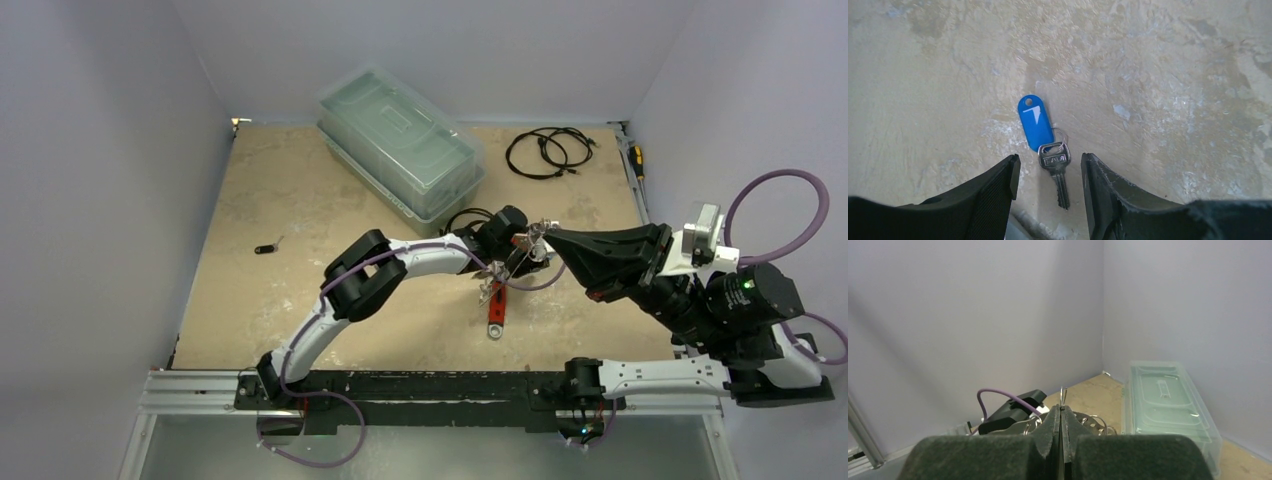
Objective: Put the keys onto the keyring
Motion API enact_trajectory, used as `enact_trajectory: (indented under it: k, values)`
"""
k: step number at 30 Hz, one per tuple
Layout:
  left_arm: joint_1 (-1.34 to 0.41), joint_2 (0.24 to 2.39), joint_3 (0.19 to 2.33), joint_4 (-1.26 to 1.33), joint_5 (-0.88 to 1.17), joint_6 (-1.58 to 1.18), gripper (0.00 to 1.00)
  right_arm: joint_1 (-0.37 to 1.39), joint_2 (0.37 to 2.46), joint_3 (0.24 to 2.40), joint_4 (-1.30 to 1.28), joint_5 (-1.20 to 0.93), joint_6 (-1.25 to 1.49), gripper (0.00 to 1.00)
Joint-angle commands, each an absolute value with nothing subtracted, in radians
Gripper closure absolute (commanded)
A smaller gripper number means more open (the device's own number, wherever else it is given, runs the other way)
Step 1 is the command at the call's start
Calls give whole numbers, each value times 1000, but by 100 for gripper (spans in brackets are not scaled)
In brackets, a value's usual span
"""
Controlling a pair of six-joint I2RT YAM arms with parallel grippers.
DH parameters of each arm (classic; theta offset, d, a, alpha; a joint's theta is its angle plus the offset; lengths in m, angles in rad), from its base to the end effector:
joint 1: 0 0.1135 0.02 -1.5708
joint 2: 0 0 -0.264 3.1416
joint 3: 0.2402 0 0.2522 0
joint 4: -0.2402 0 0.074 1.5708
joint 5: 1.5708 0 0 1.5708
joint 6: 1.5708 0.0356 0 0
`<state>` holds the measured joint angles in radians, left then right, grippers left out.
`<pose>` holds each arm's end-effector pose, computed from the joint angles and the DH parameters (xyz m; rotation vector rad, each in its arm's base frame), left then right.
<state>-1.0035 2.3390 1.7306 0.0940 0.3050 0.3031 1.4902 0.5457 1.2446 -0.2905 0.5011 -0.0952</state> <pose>0.2772 -0.4550 0.1595 1.4510 1.5804 -0.7363 0.0203 0.0383 0.4958 -0.5182 1.1568 0.9232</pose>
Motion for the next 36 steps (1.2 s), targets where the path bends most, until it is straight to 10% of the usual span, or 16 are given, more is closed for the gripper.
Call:
enact_trajectory:
  k: [1, 17, 25, 30, 36]
  values:
    - [-1031, 2380, 1816, 31, 262, 393, 50, 1494, 548, 1303, -281, 476, -84, 100]
    - [-1066, 2507, 1962, -69, 132, 479, 61, 1494, 566, 1312, -308, 477, -86, 100]
    - [-1066, 2525, 1946, -114, 53, 505, 74, 1494, 568, 1313, -310, 471, -79, 100]
    - [-1065, 2530, 1939, -137, 26, 517, 100, 1494, 573, 1312, -304, 465, -77, 100]
    - [-1065, 2474, 1879, -87, 103, 489, 100, 1495, 587, 1312, -295, 466, -78, 100]
